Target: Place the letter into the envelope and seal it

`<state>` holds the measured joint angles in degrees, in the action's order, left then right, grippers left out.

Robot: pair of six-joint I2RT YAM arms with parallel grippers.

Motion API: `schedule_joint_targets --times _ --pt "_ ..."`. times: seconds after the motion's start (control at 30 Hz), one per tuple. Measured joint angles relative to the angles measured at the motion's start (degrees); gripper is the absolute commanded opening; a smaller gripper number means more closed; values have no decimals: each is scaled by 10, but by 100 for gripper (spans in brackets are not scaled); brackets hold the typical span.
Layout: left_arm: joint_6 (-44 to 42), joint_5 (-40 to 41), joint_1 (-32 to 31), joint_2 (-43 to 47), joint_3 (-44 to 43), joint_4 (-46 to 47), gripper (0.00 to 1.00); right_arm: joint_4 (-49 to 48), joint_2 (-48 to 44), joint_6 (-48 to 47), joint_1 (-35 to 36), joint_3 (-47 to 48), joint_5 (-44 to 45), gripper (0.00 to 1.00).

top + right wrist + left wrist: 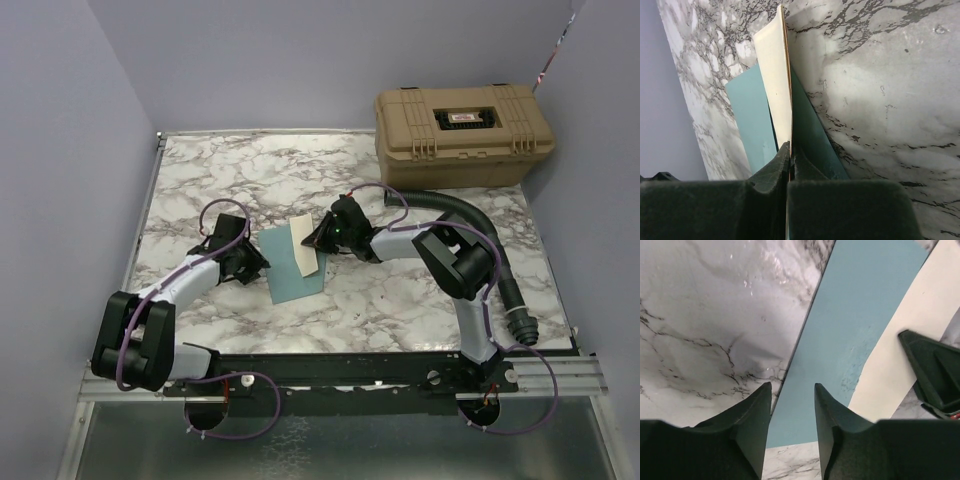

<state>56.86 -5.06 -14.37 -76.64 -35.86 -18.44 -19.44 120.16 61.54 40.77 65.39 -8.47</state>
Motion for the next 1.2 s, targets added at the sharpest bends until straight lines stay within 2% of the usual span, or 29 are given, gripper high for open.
schedule_joint_targets --times 0.1,0.27,0.57,0.83,1.2 --pt "-20 32 0 9 -10 7 46 1 0 2 0 0 0 0" --pt "-58 34 0 3 -30 73 33 0 -1 -1 0 -2 -1 0" --pt "-109 6 0 -128 -73 206 17 -17 -1 -11 -1 -10 -8 0" --pt "-97 6 1 -183 -75 248 0 -37 -9 -1 -3 -33 -11 0" --pt "-13 31 -1 -188 -71 246 0 -86 -38 15 -4 -102 -16 0"
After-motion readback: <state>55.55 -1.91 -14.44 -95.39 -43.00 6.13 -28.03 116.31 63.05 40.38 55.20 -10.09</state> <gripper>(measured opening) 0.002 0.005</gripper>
